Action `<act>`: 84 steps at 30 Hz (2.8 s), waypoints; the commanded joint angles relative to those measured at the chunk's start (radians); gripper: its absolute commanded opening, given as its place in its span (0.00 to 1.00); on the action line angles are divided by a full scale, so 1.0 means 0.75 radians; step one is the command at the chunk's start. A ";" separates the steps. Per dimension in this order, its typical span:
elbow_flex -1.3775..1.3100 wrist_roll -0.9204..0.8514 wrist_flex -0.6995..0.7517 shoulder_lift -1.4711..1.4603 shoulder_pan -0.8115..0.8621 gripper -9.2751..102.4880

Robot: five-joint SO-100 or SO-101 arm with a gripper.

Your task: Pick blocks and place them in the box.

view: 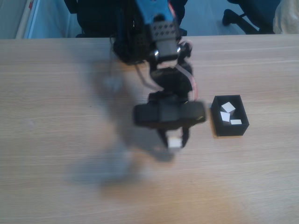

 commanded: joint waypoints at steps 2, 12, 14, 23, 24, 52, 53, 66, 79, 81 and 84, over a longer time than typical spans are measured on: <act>-0.067 0.025 0.143 0.215 -0.184 0.08; -0.053 0.192 0.346 0.397 -0.597 0.08; -0.067 0.215 0.370 0.387 -0.652 0.08; -0.127 0.266 0.364 0.307 -0.695 0.16; -0.127 0.256 0.362 0.307 -0.689 0.17; 1.002 -0.374 0.632 1.636 -0.209 0.08; 1.049 -0.382 0.632 1.694 -0.192 0.08; 1.481 -0.407 0.988 2.307 0.088 0.08; 1.698 -0.401 1.027 2.309 0.227 0.08; 1.698 -0.393 1.066 2.309 0.225 0.08; 1.698 -0.364 1.129 2.309 0.215 0.08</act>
